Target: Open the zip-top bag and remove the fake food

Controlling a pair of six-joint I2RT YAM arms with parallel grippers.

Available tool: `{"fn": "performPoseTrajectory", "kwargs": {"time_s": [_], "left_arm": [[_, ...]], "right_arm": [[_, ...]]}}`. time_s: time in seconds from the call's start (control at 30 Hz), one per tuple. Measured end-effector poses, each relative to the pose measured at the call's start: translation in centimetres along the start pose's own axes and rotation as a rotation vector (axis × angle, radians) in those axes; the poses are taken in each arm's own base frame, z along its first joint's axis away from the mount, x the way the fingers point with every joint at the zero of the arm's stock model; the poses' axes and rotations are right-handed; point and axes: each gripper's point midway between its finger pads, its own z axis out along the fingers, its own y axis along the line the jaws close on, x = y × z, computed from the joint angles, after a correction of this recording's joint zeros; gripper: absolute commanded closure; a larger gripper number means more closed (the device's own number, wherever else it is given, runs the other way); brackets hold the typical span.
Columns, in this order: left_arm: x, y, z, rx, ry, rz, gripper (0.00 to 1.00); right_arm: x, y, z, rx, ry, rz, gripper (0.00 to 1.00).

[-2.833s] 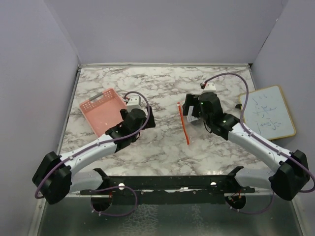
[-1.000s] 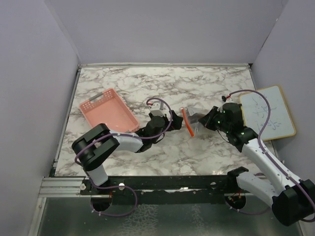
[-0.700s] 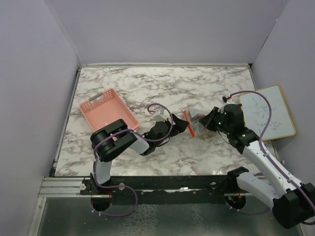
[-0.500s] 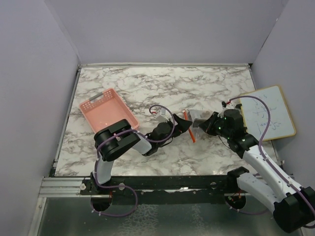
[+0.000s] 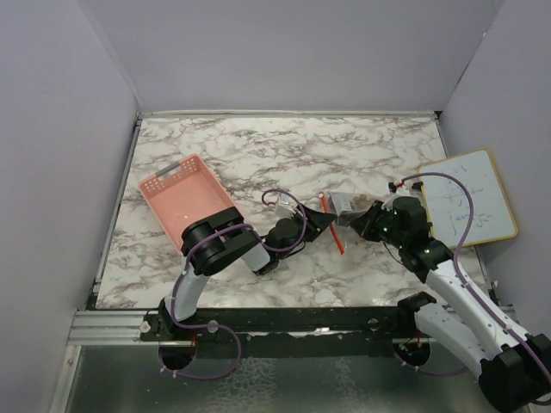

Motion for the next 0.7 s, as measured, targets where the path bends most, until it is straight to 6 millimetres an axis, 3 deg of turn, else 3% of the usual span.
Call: {"fn": "performPoseTrajectory", "kwargs": {"time_s": [0.07,0.23,0.33,0.43,0.47,0.6,0.7], "left_arm": [[-0.1,-0.4,0.0,0.014,-0.002,-0.012,0.67],[-0.1,-0.7,0.1,0.029,-0.004,-0.026,1.0],[-0.2,-0.9,0.3,0.039,-0.009,-0.027,1.0],[-0.7,-0.9,0.5,0.04,-0.02,-0.014,1.0],[-0.8,-0.8,0.5,0.039,-0.022,-0.005,1.0],[-1.4,-0.8,0.4,0.002,-0.033,0.071,1.0],[-2.6,-2.6,0.0,-0.009,-0.069,0.141,1.0]], "right_arm": [[0.0,0.0,0.0,-0.002,-0.002,-0.001,0.99],[-0.1,0.1,-0.1,-0.004,-0.004,-0.001,0.94],[0.0,0.0,-0.1,-0.002,-0.002,-0.003,0.73],[0.1,-0.1,-0.1,0.002,0.001,-0.014,0.35],[0.1,-0.1,-0.1,0.002,0.003,-0.022,0.29],[0.3,0.0,-0.3,-0.017,0.022,-0.093,0.24],[0.1,0.6,-0.6,-0.054,0.035,-0.157,0.25]]}}
